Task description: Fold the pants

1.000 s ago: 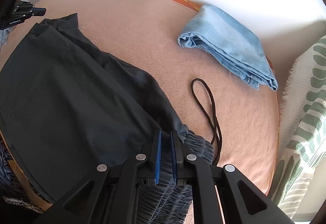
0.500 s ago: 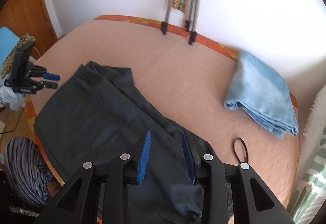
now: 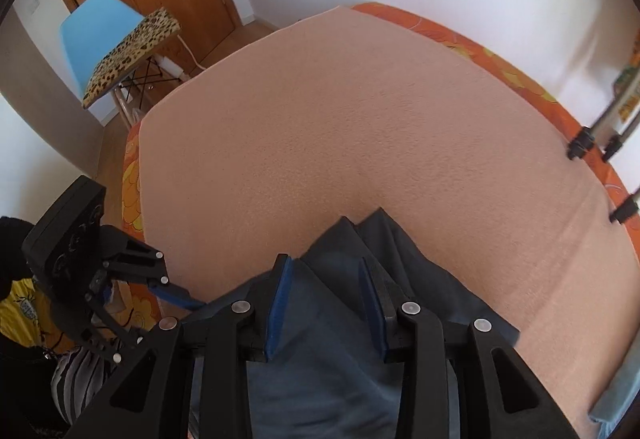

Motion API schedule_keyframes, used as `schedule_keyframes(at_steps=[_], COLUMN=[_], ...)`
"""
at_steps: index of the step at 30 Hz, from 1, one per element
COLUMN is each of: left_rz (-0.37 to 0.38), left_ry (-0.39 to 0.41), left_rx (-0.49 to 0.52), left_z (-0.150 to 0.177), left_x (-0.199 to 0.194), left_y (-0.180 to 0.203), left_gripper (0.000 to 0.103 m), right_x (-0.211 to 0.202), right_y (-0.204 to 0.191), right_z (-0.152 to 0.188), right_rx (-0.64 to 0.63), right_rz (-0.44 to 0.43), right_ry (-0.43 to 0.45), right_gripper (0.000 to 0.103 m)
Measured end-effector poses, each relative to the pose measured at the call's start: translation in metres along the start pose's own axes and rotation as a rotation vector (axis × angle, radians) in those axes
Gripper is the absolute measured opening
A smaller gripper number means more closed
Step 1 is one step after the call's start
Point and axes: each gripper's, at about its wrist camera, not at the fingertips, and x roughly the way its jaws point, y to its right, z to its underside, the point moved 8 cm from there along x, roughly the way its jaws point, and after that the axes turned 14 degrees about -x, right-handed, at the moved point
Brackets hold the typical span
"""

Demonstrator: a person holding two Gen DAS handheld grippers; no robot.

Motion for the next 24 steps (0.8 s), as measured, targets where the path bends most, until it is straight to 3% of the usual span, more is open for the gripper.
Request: schedule_keyframes(at_steps=[6,11,13,15,16,18,19,21,24], left_rz=[0.04,0.081,0.084,0.093,0.093,0.096,0.101,0.095,0.099], left_ry=[0.006,-0.001,0.002,0.001,0.002,0.0,-0.006,-0.019,-0.022], left_rx=[-0.008,-0.025,-0.022,-0.024,-0.019,-0.009,-0.005,0.007,0.027], left_z=[0.002,0.003,0.005,0.005,0.006,0.008,0.01,0.016,0.022], left_x=[-0.002,-0.002,-0.005,-0.004,-0.003,-0.003,-0.003,0.0,0.001], left_y=[-0.001,-0.002,-0.004,-0.003,-0.002,0.001,0.002,0.004,0.007], left_gripper=[0.037,0.036,0.036,0.034,0.034,0.033,0.021,0.008,0.007], right_x=[0.055,0.073,0.075,0.073,0.071,0.066,0.063,0.058,0.053], right_y=[0.01,0.018,0.016,0.013,0.013,0.016,0.018,0.022,0.034], right_z=[-0.021,-0.014,-0.014,-0.015,-0.017,-0.02,-0.021,-0.025,-0.026], right_rx=[0.009,0.026,0.023,0.007,0.011,0.046,0.057,0.061,0.099], right_rz=[-0.013,-0.022,-0.027,-0.008,-0.004,-0.004,0.002,0.031,0.085], right_ry=[-0.097,-0.165,-0.174,-0.174,-0.165,-0.14,-0.127,-0.109,-0.082], right_gripper=[0.035,0.034,0.03,0.007,0.002,0.0,0.0,0.0,0.0])
